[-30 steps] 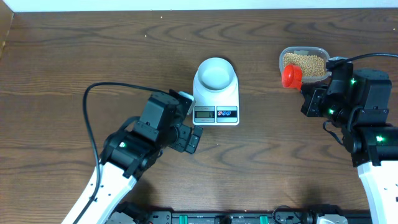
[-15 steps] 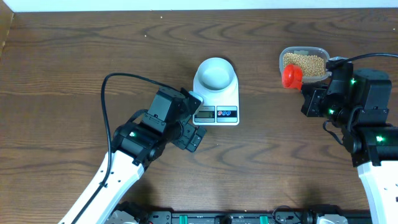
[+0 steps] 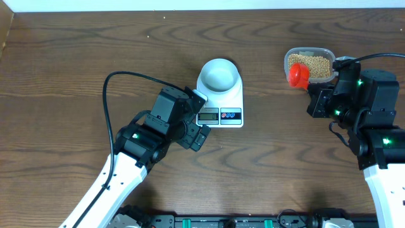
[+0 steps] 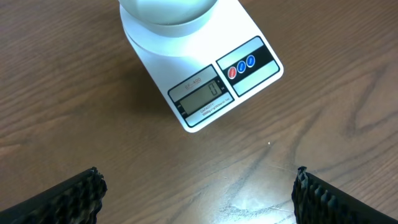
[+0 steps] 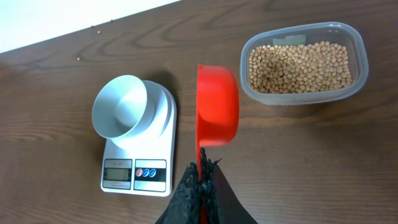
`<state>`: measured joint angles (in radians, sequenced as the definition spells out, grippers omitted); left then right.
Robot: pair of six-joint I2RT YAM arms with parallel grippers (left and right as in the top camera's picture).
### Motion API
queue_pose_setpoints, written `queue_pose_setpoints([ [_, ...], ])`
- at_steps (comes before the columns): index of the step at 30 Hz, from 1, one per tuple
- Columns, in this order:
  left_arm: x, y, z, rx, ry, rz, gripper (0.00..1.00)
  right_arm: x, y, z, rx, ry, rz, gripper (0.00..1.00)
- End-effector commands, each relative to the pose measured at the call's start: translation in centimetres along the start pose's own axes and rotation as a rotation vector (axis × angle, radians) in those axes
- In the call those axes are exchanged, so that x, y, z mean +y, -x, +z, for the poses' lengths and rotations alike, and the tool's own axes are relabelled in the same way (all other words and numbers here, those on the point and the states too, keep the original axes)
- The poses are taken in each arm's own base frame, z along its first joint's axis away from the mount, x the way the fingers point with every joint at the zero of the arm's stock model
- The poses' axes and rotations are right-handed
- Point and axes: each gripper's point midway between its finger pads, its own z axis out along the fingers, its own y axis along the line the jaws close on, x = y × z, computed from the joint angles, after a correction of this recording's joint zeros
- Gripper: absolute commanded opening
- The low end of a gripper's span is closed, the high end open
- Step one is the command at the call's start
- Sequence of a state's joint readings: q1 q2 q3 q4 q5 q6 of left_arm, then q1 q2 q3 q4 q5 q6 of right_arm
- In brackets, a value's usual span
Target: Scoop item into bowl and weigh 50g on scale
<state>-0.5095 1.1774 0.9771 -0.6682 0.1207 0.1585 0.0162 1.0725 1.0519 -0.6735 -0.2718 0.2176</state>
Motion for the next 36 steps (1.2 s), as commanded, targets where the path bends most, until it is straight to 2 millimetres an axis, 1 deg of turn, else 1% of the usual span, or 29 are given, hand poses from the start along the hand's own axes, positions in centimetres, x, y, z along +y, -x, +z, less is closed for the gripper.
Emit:
queue_pose_setpoints([
  [1, 0.53, 0.37, -0.05, -0.006, 0.026, 0.012, 0.98, -0.18, 0.83, -0.53, -0.028, -0.011, -0.018, 0.01],
  [30, 0.52, 0.36, -0.05, -0.005, 0.026, 0.012, 0.98, -0.64, 0.94, -0.54, -0.034, -0.038, -0.033, 0.01],
  [36, 0.53, 0.37, -0.05, -0.006, 0.026, 0.012, 0.98, -1.16, 1.06, -0.57, -0.040, -0.068, -0.040, 0.01],
])
